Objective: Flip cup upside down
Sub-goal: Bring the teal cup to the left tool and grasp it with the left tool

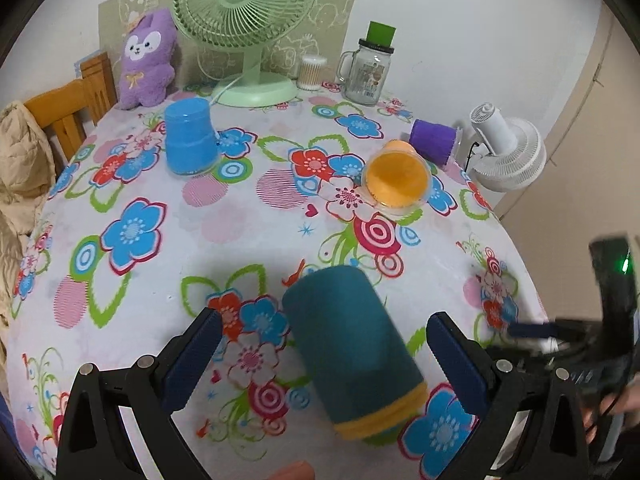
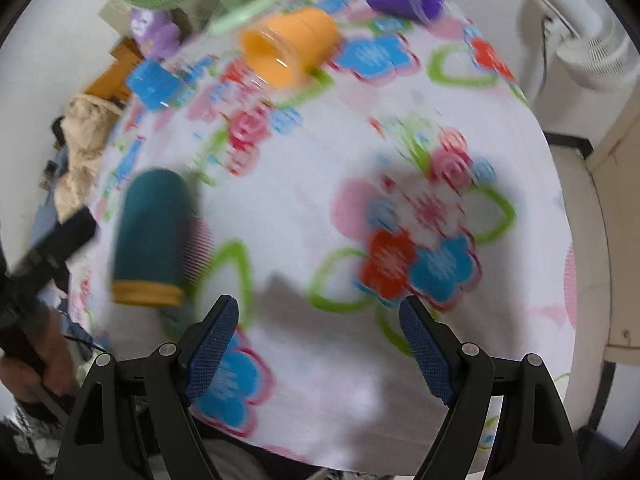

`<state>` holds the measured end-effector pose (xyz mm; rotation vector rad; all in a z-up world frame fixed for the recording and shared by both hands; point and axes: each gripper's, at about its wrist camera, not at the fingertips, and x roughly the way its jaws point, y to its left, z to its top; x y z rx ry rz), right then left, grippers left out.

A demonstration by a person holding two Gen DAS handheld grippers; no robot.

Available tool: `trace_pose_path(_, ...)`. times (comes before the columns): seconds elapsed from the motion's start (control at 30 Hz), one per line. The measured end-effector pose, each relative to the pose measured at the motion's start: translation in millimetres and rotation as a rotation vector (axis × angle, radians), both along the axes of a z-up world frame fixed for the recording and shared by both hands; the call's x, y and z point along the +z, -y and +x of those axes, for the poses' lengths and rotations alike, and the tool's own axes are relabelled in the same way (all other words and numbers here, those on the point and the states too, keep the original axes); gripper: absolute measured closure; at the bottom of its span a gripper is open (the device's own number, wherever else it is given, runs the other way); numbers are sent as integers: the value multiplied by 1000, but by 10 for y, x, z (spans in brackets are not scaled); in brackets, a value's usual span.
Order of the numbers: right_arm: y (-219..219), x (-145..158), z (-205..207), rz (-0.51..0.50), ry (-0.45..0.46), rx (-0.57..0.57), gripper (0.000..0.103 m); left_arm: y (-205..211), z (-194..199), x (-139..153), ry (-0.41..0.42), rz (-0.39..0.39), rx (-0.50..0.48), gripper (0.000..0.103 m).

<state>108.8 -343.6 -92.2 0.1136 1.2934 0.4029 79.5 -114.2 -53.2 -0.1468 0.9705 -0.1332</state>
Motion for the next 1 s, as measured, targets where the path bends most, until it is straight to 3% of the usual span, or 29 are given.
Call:
trace_pose_path(0.17,134,105,-1,5,23,-14,16,85,190,-100,-48,-11,21,0)
trace_pose_path(0.4,259,336,-45,105,105,-8,16,158,314,-230,-94,7,45,0)
trace_pose_path(0.57,232,511,-102,56,209,-18,16,168,354,-308,-121,11,56,0)
trace_pose_path(0.83,176,504,-140,62,226,2,16,186,373,-381,-147,4,57,1)
trace_pose_path(0.9,174,499,-154,62,225,0,16,186,371,-391,-148,3,58,5)
trace_pose_path(1.0,171,500,-162,63,225,0,16,189,380,-424,-158,-13,44,29)
